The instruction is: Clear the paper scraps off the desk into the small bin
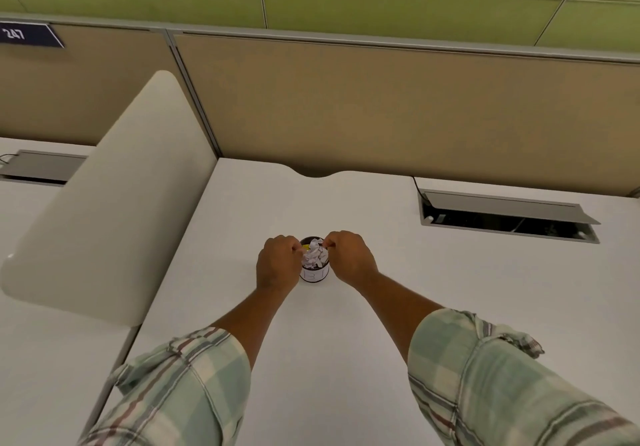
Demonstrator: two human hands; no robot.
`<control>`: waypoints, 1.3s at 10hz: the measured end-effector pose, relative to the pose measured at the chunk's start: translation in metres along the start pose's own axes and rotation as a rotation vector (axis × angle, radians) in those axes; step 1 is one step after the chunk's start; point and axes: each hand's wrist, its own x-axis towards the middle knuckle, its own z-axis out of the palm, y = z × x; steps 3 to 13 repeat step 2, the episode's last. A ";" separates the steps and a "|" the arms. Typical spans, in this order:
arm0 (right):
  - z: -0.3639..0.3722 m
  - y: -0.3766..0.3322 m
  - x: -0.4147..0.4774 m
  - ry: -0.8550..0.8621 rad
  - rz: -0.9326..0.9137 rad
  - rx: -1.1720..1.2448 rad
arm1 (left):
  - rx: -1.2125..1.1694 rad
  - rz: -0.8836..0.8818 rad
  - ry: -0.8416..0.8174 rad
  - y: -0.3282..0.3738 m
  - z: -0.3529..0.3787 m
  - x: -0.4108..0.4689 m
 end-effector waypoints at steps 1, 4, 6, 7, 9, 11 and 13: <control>-0.001 0.005 -0.007 0.007 -0.053 -0.034 | 0.152 0.111 0.022 0.007 -0.001 -0.002; -0.010 0.017 -0.016 0.004 -0.118 -0.146 | 0.283 0.208 0.007 0.014 0.005 -0.009; -0.010 0.017 -0.016 0.004 -0.118 -0.146 | 0.283 0.208 0.007 0.014 0.005 -0.009; -0.010 0.017 -0.016 0.004 -0.118 -0.146 | 0.283 0.208 0.007 0.014 0.005 -0.009; -0.010 0.017 -0.016 0.004 -0.118 -0.146 | 0.283 0.208 0.007 0.014 0.005 -0.009; -0.010 0.017 -0.016 0.004 -0.118 -0.146 | 0.283 0.208 0.007 0.014 0.005 -0.009; -0.010 0.017 -0.016 0.004 -0.118 -0.146 | 0.283 0.208 0.007 0.014 0.005 -0.009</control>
